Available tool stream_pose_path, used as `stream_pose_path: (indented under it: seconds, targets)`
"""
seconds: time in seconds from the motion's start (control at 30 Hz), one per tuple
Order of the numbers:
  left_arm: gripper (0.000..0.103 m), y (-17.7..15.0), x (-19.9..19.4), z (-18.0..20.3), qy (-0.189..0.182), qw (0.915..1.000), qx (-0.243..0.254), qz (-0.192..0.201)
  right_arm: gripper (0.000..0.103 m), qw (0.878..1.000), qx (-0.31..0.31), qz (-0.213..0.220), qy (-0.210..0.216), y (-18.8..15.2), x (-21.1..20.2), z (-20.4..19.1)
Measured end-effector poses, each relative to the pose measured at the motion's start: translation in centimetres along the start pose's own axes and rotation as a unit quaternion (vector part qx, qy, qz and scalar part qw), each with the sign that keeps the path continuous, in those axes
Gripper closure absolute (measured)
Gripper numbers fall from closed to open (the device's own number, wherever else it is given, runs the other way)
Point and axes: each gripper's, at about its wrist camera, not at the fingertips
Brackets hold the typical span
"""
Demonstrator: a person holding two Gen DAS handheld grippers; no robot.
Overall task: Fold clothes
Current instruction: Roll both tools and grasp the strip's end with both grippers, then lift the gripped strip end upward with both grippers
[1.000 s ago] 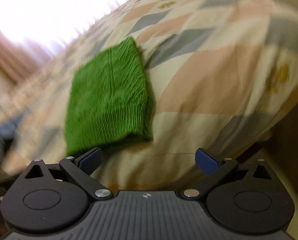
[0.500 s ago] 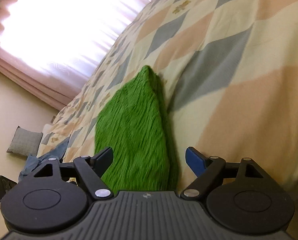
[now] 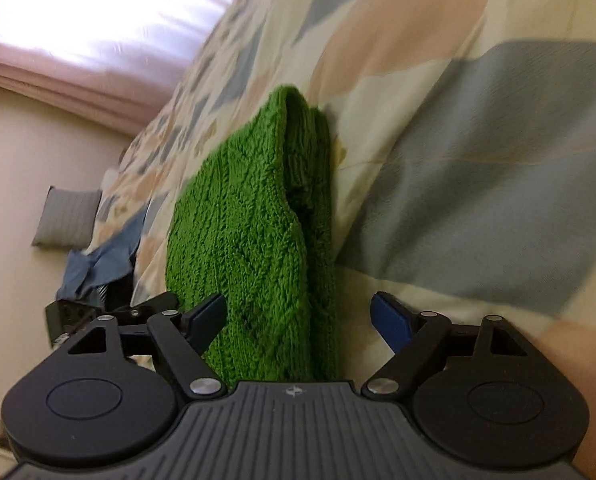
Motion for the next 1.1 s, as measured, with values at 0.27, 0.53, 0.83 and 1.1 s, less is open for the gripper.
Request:
stream_pose_path:
  seconds: [0.27,0.53,0.83,1.1]
  targets:
    - [0.036,0.3,0.9,-0.5,-0.015,0.9977,-0.033,-0.057,0.043,0.997,0.046,-0.058,0.037,0.4,2.8,0.2]
    - [0.063,1.5,0.0,2.3,0.007,0.9975,-0.022,-0.067,0.068,0.991,0.117,-0.039,0.041,-0.4,3.5,0.0]
    - [0.066,2.8,-2.5,10.2,0.012,0.9963,0.021,-0.083,0.073,0.993,0.114,-0.018,0.014,2.8,-1.7,-6.0]
    - [0.066,3.4,3.4,21.4,-0.022,0.9942,0.056,-0.088,0.074,0.994,0.103,0.019,-0.008,7.9,-10.9,-5.2]
Point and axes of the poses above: each gripper's, at about its wrist camera, not at the fingertips, and x roughly the way its jaws point, z to its right, y to its top, and after that the axes turned 13 degrees about -x, right-handed
